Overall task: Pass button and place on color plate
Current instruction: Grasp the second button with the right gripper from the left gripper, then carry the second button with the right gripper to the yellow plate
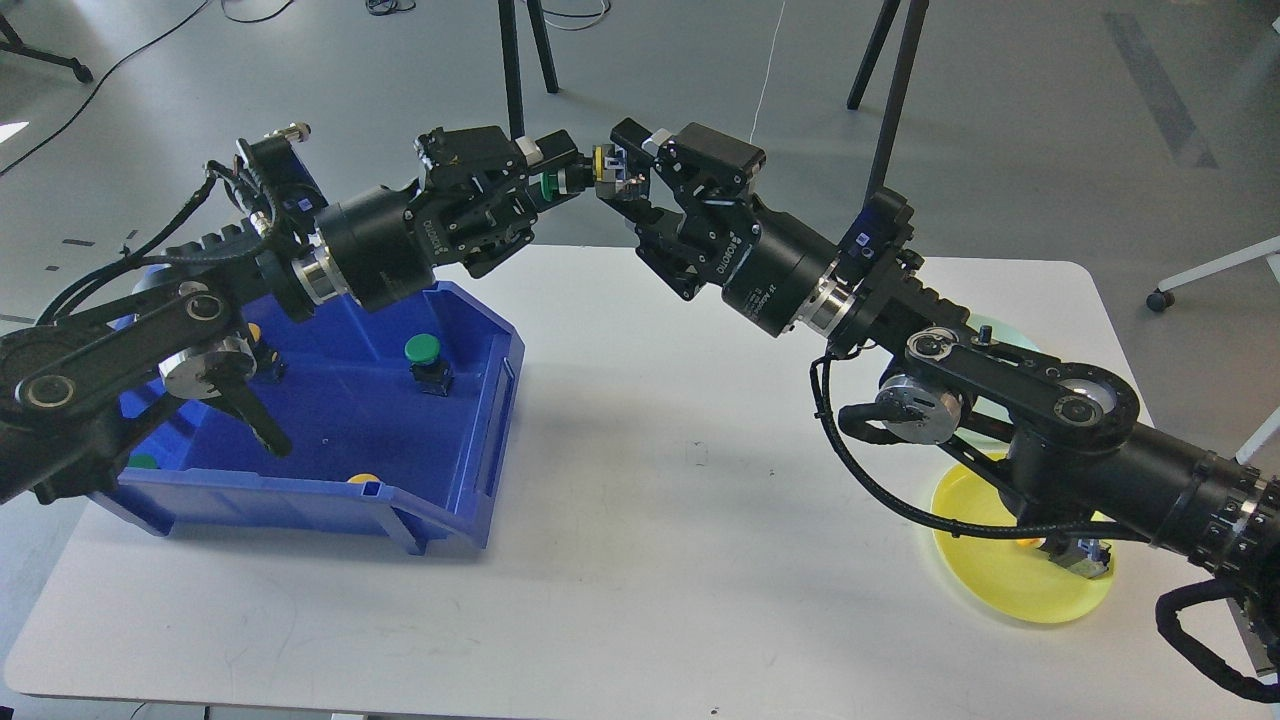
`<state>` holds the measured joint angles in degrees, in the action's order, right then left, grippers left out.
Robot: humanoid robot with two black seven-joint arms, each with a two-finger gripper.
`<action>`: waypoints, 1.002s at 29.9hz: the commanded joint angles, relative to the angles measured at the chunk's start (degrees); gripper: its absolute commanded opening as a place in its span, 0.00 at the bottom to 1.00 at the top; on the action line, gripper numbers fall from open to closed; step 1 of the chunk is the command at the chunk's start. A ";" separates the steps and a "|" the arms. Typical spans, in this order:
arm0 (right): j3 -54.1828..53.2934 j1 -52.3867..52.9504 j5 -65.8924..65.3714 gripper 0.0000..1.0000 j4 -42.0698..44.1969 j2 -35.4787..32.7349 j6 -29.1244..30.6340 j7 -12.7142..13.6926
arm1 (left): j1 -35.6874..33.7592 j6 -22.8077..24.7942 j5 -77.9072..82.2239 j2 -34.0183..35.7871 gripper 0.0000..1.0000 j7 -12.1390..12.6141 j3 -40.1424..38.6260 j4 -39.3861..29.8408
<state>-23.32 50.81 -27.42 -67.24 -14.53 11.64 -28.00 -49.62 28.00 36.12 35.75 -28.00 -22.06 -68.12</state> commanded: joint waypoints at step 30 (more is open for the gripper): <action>0.73 -0.36 0.00 0.17 -0.43 -1.02 0.13 0.00 | 1.72 0.00 -0.26 -0.85 0.79 0.00 -0.70 -0.08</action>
<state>-22.59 50.58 -27.38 -67.60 -15.13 11.88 -28.04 -48.10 28.00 36.04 34.91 -27.96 -22.59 -68.23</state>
